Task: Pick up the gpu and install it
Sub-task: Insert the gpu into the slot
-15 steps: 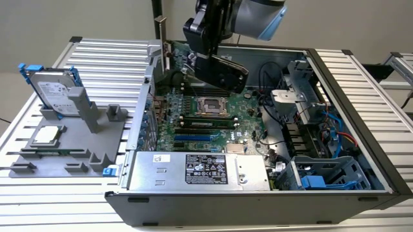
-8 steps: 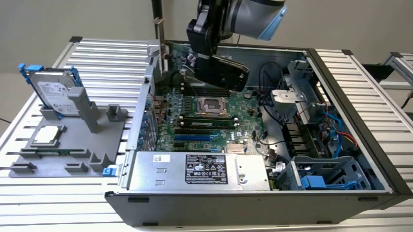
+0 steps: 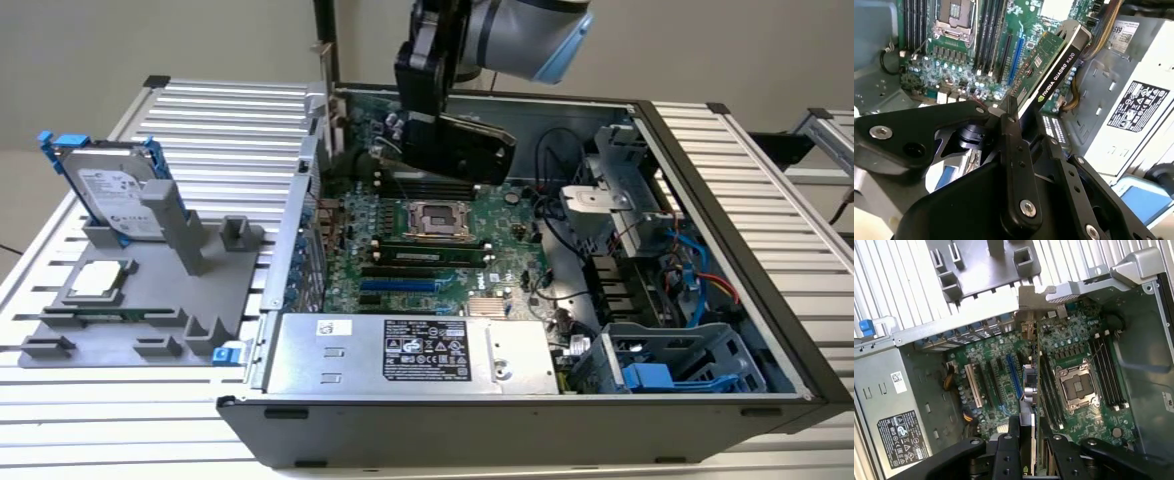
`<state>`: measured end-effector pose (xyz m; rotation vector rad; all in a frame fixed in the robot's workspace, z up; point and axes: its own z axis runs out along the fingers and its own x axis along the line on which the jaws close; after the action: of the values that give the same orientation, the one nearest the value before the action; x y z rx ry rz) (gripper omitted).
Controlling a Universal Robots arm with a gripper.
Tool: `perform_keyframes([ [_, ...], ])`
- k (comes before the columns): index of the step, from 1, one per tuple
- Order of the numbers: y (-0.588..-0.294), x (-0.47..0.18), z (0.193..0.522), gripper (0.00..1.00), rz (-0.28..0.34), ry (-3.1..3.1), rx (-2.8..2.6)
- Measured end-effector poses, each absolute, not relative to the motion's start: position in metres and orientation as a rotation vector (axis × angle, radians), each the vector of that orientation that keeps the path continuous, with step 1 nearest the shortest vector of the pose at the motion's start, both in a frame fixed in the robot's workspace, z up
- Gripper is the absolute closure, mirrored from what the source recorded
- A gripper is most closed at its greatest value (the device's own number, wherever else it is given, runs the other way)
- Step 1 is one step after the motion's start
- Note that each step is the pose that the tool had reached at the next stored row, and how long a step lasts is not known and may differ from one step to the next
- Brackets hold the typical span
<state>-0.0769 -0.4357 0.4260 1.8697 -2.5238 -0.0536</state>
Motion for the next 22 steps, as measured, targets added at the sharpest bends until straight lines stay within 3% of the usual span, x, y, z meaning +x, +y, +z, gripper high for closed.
perform_keyframes([
  [22, -0.4357, -0.0769, 0.4260, 1.00, -0.053, -2.272, 2.162],
])
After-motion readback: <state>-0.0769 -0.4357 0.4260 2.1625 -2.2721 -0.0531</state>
